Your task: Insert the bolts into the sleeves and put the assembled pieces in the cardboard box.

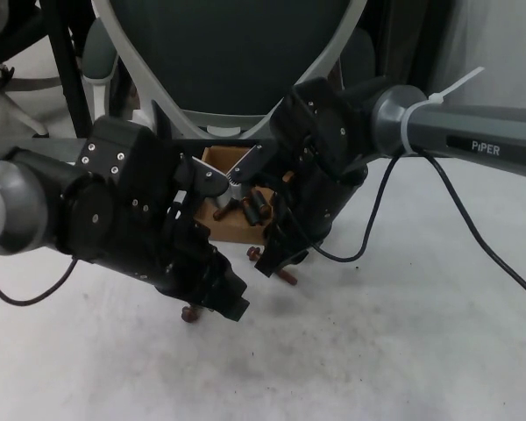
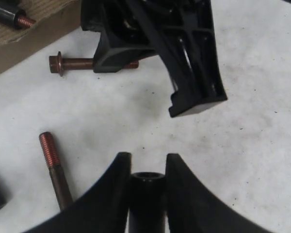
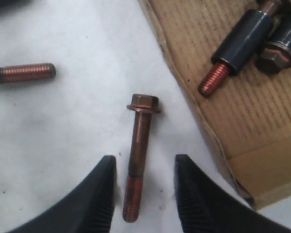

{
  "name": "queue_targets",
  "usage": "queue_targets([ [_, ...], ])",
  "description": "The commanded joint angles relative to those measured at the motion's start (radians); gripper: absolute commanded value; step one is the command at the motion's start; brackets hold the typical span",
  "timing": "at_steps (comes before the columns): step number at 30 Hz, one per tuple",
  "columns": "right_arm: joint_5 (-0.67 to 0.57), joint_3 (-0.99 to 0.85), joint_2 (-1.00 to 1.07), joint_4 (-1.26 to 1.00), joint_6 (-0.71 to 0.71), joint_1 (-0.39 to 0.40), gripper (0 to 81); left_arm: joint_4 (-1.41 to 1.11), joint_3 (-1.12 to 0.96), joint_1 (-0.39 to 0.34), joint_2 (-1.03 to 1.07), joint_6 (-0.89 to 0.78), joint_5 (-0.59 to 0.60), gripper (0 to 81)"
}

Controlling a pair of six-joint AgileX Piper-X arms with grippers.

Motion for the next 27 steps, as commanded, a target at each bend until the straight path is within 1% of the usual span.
queue_targets([
  [1,-0.01,-0.003,-0.006,-0.01,-0.01,0.011,39.8,0.002,-0.002,-0.002,-0.02,0.003,0.008,0.8],
  [3,-0.008,-0.003,-0.006,-0.021,-0.01,0.012,42.8,0.002,-0.002,-0.002,-0.018,0.003,0.008,0.8],
  [4,-0.004,-0.003,-0.006,-0.024,-0.01,0.012,43.1,0.002,-0.002,-0.002,-0.02,0.003,0.008,0.8],
  [22,-0.004,-0.008,0.044,-0.081,-0.005,0.012,43.1,0.005,-0.002,-0.002,-0.018,0.003,0.008,0.8],
  [27,-0.004,-0.044,0.091,-0.076,0.001,0.012,41.3,0.005,-0.002,-0.002,-0.02,0.003,0.01,0.8],
])
